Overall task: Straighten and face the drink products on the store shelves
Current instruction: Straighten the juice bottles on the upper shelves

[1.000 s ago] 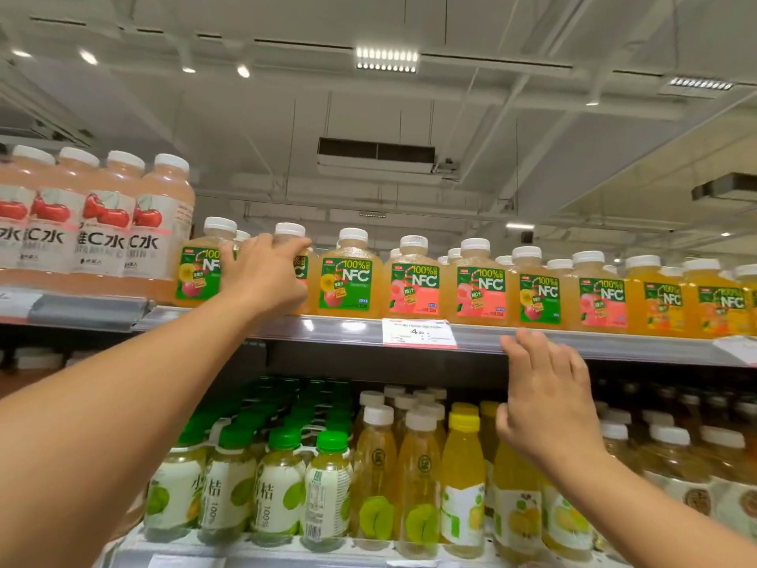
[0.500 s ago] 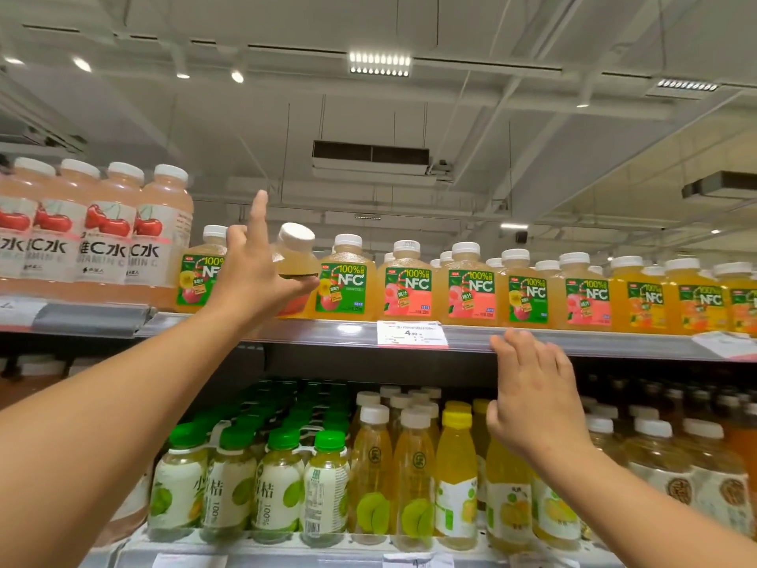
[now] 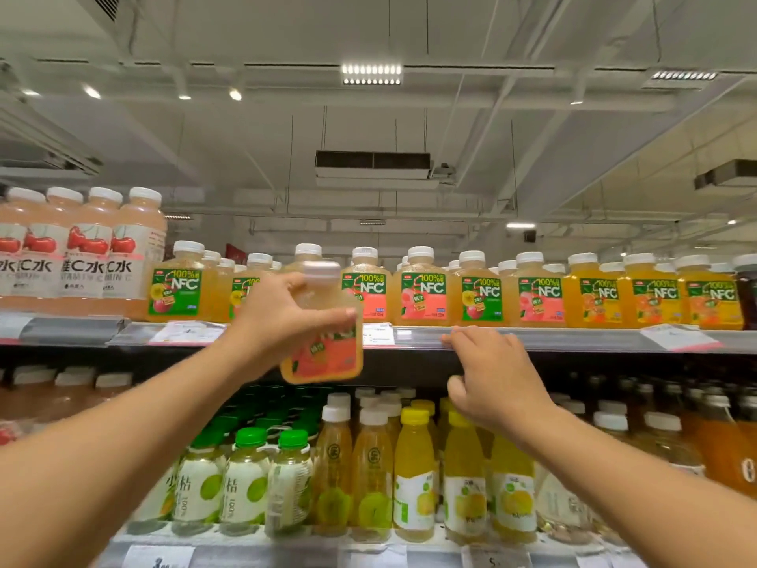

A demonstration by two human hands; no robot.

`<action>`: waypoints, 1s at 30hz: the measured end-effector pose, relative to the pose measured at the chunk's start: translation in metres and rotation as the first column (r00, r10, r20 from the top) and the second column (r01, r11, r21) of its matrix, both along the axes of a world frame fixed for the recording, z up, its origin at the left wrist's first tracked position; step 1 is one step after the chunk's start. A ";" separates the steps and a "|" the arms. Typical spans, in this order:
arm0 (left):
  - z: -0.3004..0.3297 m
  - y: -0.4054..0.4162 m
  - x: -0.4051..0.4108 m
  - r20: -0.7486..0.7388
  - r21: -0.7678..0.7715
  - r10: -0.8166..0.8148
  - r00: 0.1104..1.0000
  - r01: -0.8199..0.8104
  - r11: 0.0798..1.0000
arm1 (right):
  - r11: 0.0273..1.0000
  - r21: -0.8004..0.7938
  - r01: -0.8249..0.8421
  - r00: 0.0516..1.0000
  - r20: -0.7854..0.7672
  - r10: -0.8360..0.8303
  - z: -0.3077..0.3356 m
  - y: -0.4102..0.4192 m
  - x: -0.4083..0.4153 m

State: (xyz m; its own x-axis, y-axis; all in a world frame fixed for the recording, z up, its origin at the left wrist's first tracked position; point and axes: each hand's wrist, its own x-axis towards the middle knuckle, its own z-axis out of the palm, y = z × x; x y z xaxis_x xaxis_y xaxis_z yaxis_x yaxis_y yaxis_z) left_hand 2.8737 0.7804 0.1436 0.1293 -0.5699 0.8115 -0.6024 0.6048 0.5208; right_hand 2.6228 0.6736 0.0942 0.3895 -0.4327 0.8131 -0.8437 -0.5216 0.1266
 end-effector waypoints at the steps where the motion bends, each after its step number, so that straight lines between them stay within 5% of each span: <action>1: -0.008 -0.005 -0.014 0.034 0.038 -0.021 0.999 0.020 0.999 | 0.994 0.062 -0.094 0.994 0.066 0.090 0.009 -0.001 -0.009; 4: -0.025 -0.023 -0.046 0.111 0.135 -0.095 0.989 0.080 0.988 | 0.956 0.130 -0.262 0.935 0.279 0.218 0.039 -0.009 -0.032; 13: -0.030 -0.053 -0.079 -0.007 0.265 -0.257 0.966 0.250 0.931 | 0.914 0.227 -0.335 0.825 0.538 0.169 0.103 -0.050 -0.055; 22: -0.025 -0.053 -0.077 -0.058 0.304 -0.345 0.937 0.346 0.888 | 0.835 0.394 -0.384 0.840 0.525 0.138 0.119 -0.075 -0.033; 30: -0.024 -0.056 -0.072 -0.027 0.311 -0.340 0.940 0.331 0.891 | 0.888 0.392 -0.239 0.910 0.409 0.064 0.133 -0.083 -0.042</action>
State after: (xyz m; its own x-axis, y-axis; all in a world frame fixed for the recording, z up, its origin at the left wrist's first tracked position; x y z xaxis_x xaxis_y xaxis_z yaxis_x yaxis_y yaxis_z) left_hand 2.8014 0.7244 0.1192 -0.1333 -0.7961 0.5902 -0.4087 0.5867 0.6991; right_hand 2.5807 0.5906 0.2274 0.1831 -0.7289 0.6597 -0.6862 -0.5753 -0.4452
